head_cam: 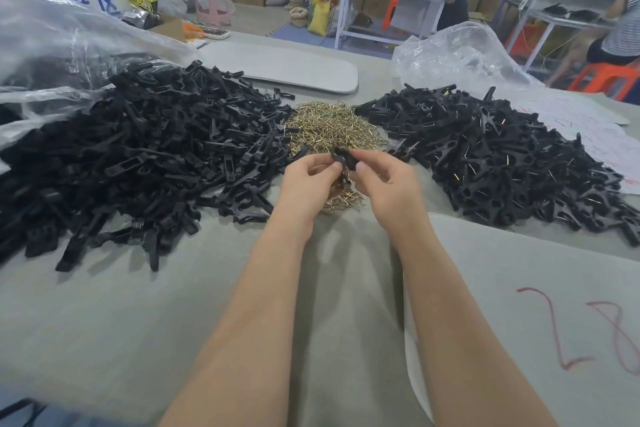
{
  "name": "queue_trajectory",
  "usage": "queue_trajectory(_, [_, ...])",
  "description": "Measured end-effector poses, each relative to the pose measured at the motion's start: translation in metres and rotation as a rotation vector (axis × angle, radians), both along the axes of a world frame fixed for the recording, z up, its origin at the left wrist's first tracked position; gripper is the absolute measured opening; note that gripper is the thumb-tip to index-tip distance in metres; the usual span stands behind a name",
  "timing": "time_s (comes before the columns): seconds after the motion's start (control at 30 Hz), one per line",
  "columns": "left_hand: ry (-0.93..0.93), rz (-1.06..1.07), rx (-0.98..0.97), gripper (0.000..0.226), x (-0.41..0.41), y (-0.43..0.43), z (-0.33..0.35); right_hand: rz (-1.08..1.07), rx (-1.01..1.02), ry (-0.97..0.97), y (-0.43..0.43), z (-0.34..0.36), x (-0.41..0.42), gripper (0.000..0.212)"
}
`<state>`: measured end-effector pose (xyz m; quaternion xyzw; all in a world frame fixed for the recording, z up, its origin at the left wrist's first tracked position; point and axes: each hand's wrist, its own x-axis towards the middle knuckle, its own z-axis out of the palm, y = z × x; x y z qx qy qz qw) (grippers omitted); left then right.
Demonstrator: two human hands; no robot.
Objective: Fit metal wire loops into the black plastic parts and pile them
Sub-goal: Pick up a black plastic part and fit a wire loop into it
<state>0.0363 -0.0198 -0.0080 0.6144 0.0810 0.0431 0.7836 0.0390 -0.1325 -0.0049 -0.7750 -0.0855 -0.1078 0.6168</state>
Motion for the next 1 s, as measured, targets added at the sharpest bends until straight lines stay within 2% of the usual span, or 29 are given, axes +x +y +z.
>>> queue_trajectory(0.23, [0.001,-0.027,0.016,0.012,-0.0022,-0.0034,0.003,-0.09,0.121,0.009,-0.0042,-0.0007,-0.0004,0.022])
queue_trajectory(0.3, [0.005,-0.028,0.016,0.017,-0.0018,-0.0036,0.0027,-0.102,0.098,-0.017,-0.0025,-0.0009,-0.0006,0.023])
queue_trajectory(0.4, [-0.002,-0.026,0.02,0.019,-0.0015,-0.0031,0.0017,-0.065,0.048,-0.027,0.0013,-0.0014,-0.0003,0.017])
queue_trajectory(0.5, [0.002,-0.023,0.022,0.014,-0.0018,-0.0022,0.0012,-0.066,0.093,0.007,0.0008,-0.0007,0.0004,0.009])
queue_trajectory(0.63, [-0.003,-0.046,0.0,0.015,-0.0039,-0.0029,0.0032,-0.067,0.151,0.043,-0.0021,0.0011,-0.0006,0.02])
queue_trajectory(0.83, [-0.01,-0.049,0.008,0.012,-0.004,-0.003,0.0023,-0.076,0.105,0.009,0.0001,0.0009,-0.002,0.017])
queue_trajectory(1.0, [-0.03,-0.083,-0.052,0.008,-0.0068,0.0008,0.004,-0.026,0.151,0.07,-0.0056,0.0034,-0.0005,0.015])
